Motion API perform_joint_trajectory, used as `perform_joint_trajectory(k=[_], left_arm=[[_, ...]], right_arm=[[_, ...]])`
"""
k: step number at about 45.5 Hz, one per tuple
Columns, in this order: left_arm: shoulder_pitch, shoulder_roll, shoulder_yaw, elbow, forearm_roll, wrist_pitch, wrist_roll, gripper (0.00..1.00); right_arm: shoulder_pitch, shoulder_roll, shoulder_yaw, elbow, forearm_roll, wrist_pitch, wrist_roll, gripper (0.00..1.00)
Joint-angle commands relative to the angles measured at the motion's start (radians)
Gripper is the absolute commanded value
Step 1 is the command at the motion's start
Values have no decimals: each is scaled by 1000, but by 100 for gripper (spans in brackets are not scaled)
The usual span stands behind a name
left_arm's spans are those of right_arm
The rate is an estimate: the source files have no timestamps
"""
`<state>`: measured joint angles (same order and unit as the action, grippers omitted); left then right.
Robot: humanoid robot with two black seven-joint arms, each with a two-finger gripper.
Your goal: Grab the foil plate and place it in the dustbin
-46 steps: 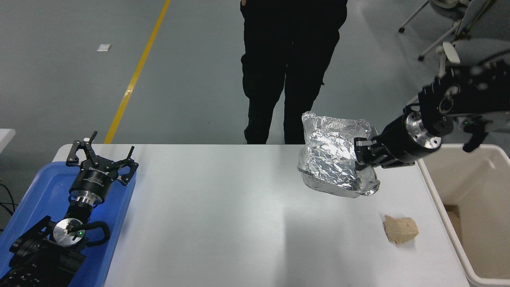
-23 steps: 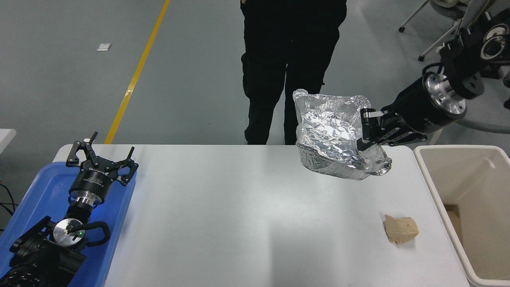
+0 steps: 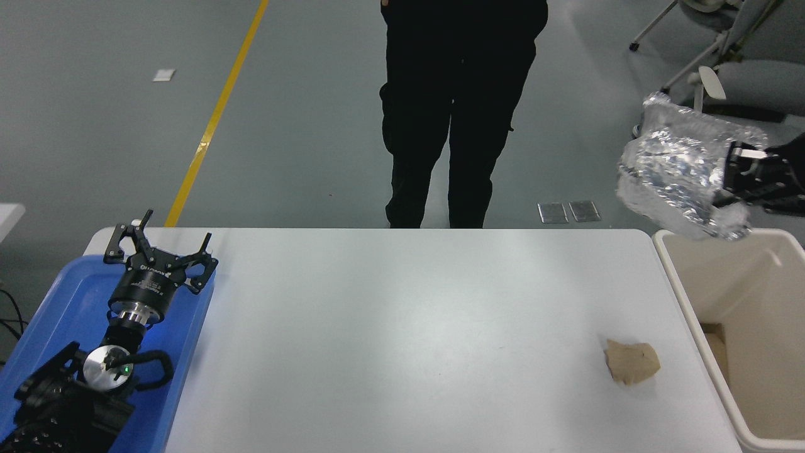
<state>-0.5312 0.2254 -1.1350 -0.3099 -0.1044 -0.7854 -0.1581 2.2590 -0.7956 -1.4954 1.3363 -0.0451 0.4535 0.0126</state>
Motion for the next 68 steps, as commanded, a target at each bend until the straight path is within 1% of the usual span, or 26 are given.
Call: perform_joint_trajectory(k=[1, 4, 11, 16, 22, 30, 35, 46, 51, 58, 68], left_arm=[[0, 0, 0, 0, -1, 0, 0, 99], [0, 0, 0, 0, 0, 0, 0, 99], [0, 0, -2, 0, 0, 0, 0, 99], [0, 0, -2, 0, -1, 0, 0, 99], [0, 0, -2, 0, 0, 0, 0, 99], [0, 0, -2, 0, 0, 0, 0, 99], [0, 0, -2, 0, -1, 0, 0, 99], [0, 0, -2, 0, -1, 0, 0, 99], [0, 0, -2, 0, -1, 0, 0, 99], [0, 0, -2, 2, -1, 0, 0, 99], [0, 0, -2, 0, -1, 0, 0, 99]], right_arm=[[-123, -161, -71, -134, 1, -101, -3, 0], [-199, -191, -57, -186, 1, -128, -3, 0], [-439, -202, 49, -301, 5, -199, -2, 0], [-686, -200, 236, -373, 60, -282, -2, 0], [-964, -185, 452, -495, 106, -312, -2, 0], [-1298, -27, 687, -742, 108, -355, -6, 0], [-1437, 53, 802, -893, 108, -358, -6, 0], [-1599, 206, 899, -1152, 106, -372, -10, 0], [-1647, 257, 931, -1250, 106, -377, -20, 0], [-1659, 272, 937, -1280, 106, -412, -25, 0], [-1661, 272, 937, -1275, 106, -414, -25, 0]])
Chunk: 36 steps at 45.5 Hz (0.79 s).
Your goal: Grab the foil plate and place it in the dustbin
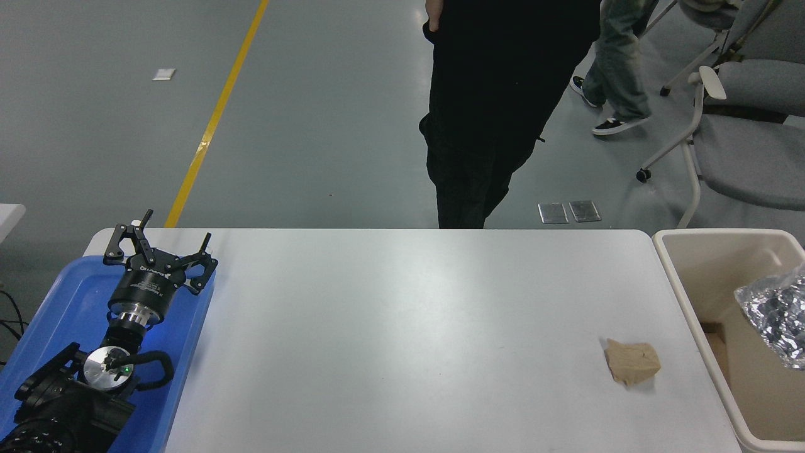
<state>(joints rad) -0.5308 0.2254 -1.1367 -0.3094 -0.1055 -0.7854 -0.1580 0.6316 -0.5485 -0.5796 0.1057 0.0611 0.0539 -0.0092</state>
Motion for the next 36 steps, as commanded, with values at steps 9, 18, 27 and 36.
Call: perform_joint_trajectory(k=[9, 18, 27, 36], left_arm=[[0, 0, 0, 0, 0, 0, 0, 99], [0, 0, 0, 0, 0, 0, 0, 99], [0, 0, 0, 0, 0, 0, 0, 99], [0, 0, 0, 0, 0, 0, 0, 99]], right_arm=[[-30, 25, 21, -46, -3, -74, 0, 37], [-33, 27, 23, -34, 0, -193, 0, 79], [-17, 13, 23, 26, 2, -193, 1, 80], [97, -96, 0, 236, -6, -192, 0, 81]])
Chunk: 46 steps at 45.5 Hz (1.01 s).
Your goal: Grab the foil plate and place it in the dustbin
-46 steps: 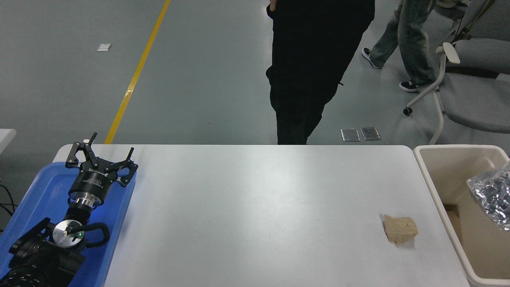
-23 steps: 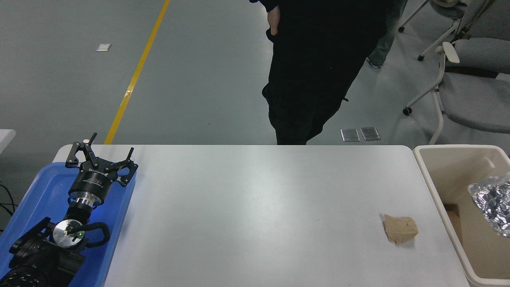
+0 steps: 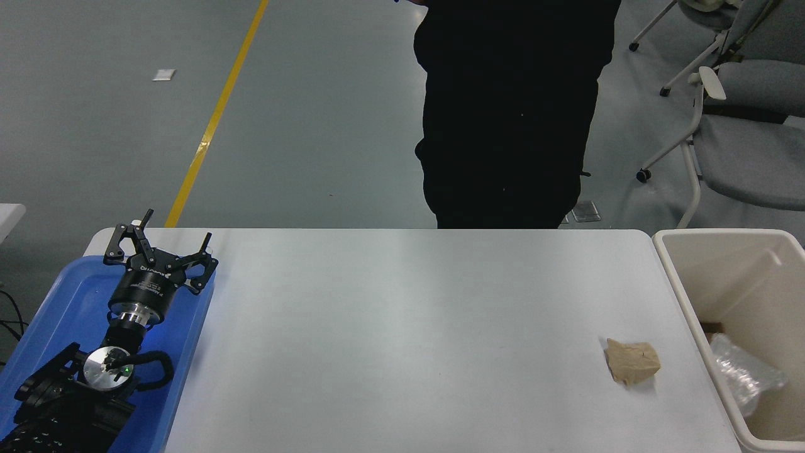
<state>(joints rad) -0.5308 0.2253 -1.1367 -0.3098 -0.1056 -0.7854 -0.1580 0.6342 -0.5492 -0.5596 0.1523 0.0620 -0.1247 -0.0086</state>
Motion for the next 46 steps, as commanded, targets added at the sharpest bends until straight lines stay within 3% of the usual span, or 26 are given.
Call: perform_joint_trajectory(k=[1, 9, 13, 27, 35, 46], left_arm=[[-2, 0, 0, 0, 0, 0, 0, 99], [-2, 0, 0, 0, 1, 0, 0, 99], [-2, 0, 0, 0, 1, 0, -2, 99], [-3, 0, 3, 0, 1, 0, 2, 99], [-3, 0, 3, 0, 1, 0, 0, 99], [-2, 0, 3, 0, 1, 0, 2, 99]], right_arm=[[116, -113, -28, 231, -16, -13, -2, 81], [409, -235, -328, 545, -13, -12, -1, 82], [583, -238, -494, 648, -10, -10, 4, 100], [990, -209, -717, 958, -5, 132, 4, 100], [1185, -184, -741, 1087, -4, 374, 2, 100], [1443, 37, -844, 1096, -4, 902, 3, 100]])
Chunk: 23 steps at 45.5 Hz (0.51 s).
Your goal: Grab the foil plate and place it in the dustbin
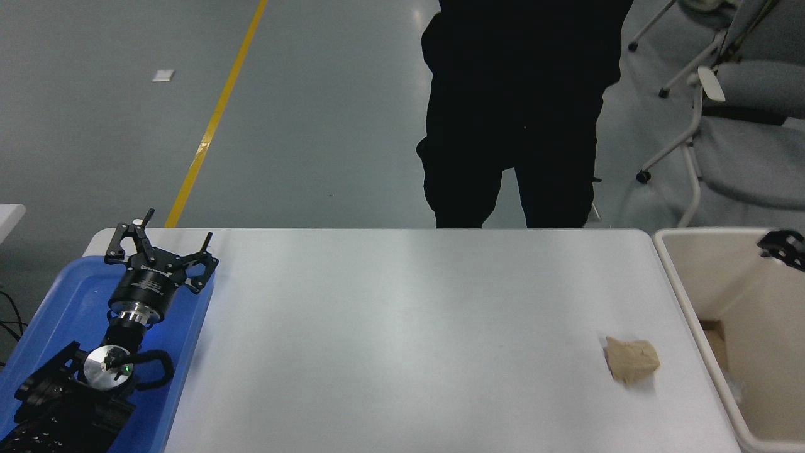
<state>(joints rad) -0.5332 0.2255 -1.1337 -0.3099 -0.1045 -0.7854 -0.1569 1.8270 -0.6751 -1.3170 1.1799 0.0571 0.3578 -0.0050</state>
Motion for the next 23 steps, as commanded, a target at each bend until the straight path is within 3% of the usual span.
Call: perform_joint_trajectory(k=[1, 15, 23], left_arm=[[1, 0, 0, 0, 0, 0, -1, 99], [1, 0, -1, 0, 0, 0, -1, 99], [1, 0, -1, 0, 0, 0, -1, 99]], right_arm=[[262, 187, -88, 70, 1, 428, -1, 100], [416, 405, -35, 151, 1, 428, 0, 100], [456, 457, 73, 184, 4, 428, 0, 100]])
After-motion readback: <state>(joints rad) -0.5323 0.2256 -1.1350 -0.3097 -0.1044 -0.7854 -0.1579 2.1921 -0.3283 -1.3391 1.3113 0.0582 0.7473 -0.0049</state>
